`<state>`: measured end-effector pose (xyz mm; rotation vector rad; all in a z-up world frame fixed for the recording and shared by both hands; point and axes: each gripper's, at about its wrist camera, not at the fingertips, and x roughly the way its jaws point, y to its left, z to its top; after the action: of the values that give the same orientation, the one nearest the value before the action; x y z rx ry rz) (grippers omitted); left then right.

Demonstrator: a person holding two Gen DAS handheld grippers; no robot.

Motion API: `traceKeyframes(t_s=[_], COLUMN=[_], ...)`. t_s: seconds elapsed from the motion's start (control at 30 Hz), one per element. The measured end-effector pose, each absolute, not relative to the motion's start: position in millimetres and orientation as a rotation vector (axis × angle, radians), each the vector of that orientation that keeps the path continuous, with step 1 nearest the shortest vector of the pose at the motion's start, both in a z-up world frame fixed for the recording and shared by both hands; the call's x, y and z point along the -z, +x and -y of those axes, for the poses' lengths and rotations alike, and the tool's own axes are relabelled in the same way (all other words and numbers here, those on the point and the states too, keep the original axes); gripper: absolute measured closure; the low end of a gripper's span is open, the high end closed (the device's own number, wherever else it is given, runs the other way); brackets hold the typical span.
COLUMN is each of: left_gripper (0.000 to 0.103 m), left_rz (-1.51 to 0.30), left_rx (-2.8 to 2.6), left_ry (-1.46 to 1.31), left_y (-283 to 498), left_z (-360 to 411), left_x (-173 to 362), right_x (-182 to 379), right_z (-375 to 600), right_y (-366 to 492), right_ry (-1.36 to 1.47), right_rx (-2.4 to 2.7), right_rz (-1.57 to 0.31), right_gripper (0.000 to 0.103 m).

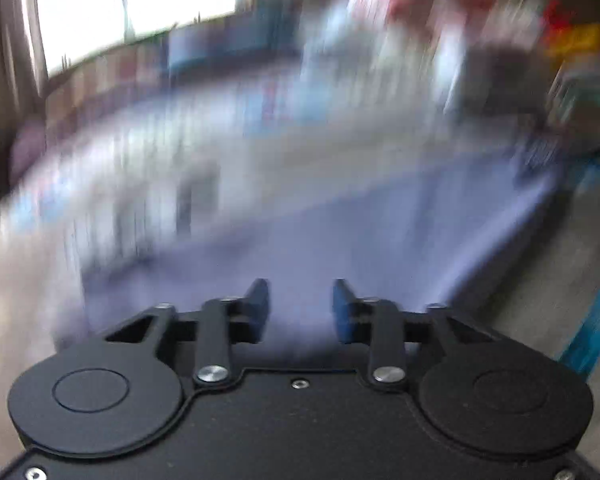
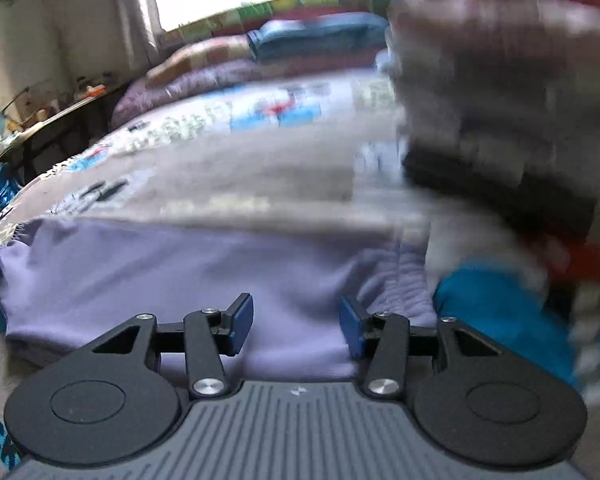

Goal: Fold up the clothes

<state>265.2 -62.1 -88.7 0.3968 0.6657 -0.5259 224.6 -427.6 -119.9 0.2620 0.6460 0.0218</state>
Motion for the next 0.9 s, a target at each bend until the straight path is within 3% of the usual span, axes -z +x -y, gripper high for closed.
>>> traceKeyframes(t_s=[0.07,0.23,0.33,0.37,0.47,0.7,0.9], left_gripper=[0.06,0.063,0.062,0.072,0.082,0.079,0.082], left_rz=[-0.699,-0.508,-0.607,-0.648,-0.681,-0.506,-0.69], left_rx=[0.547,0.46,0.362,0.326,0.295,0.385,0.31], left_ry=[0.356,0.142,0.181,0.125,0.002,0.06,-0.067], left_y=[266.2,277.0,308.9,314.3,316.9,343.7,386.7], left_z=[44.1,9.7,6.3,-7.2,-33.3,-14.3,-36.7], left_x=[94.2,64.4,87.5,92.5,87.4,69.0,96.5], right_x=[125.3,134.5,134.9,135.5,140.5,142.4,145.4], right_z=[429.4,429.6,431.1,433.4,444.7,446.1,450.4], right_y=[216.4,206.9,204.3,202.7,197.1,194.7,193.6], right_ry=[0.292,0.307,0.32,0.337,0.416,0.432,0.455], right_rx=[-0.027,-0.05,-0.085,-0.102,-0.134,-0.144,-0.155], right_rz=[-0.598,-0.525,-0.511,-0.501,-0.451,-0.42,-0.406], right_gripper=[0.054,0.045,0.037,0.037,0.039,0.038,0.039])
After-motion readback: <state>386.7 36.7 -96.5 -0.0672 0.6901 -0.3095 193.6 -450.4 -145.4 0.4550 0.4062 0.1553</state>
